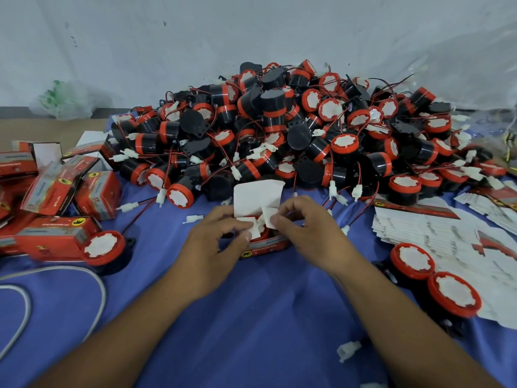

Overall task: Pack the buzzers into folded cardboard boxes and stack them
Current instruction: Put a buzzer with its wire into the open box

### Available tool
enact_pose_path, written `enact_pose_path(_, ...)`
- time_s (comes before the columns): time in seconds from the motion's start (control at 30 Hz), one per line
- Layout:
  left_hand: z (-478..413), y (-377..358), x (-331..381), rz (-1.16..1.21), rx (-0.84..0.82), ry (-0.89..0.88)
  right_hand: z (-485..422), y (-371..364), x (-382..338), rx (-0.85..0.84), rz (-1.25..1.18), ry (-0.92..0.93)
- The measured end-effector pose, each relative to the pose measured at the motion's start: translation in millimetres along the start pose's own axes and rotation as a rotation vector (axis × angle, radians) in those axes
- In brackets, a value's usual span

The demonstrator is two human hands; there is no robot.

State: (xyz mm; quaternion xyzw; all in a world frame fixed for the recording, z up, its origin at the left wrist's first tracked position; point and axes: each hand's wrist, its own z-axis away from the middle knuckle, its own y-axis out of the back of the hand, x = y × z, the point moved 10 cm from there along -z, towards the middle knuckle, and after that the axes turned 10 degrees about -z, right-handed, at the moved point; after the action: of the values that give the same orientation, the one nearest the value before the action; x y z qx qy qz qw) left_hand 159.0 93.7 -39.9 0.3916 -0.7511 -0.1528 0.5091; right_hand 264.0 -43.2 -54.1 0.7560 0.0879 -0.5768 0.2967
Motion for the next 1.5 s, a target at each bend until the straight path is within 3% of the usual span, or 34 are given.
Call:
enact_pose_path(0.1,0.8,-0.5,-3.6,-0.019,0.018,0.0,0.8,-1.6,5.3,-0.031,-0.108,-0.055)
enact_pose_path(0.3,0.1,-14.3,1.8,-0.051,-0.095,-0.064,7.9,-13.2,-5.7,-0.054,-0.093,-0.006)
enact_pose_path(0.57,2.3,-20.2,6.0,-0.106,-0.143,-0.075,9.8,-15.0,-30.5,-0.101,0.083,0.152)
enact_pose_path(0.7,0.4,-13.8,0.9,0.002,-0.099,-0.038,10.8,-3.2,-44.5,0.044,0.28,0.26)
enact_pose_path(0.87,0.0,-14.5,-0.2,0.016,-0.125,-0.027,4.2,12.4,-32.4,0.045,0.446,0.146)
enact_pose_path(1.1,0.9,-14.3,7.3,-0.016,-0.127,-0.046,3.1,9.7,-10.7,-0.03,0.244,-0.077)
enact_pose_path(1.3,1.0,-14.4,6.6,-0.019,-0.13,-0.011,6.2,14.2,6.1,0.161,0.088,-0.184)
enact_pose_path(1.5,0.9,-17.2,-2.2,0.016,-0.139,0.068,3.6,7.2,-6.0,0.141,0.171,0.003)
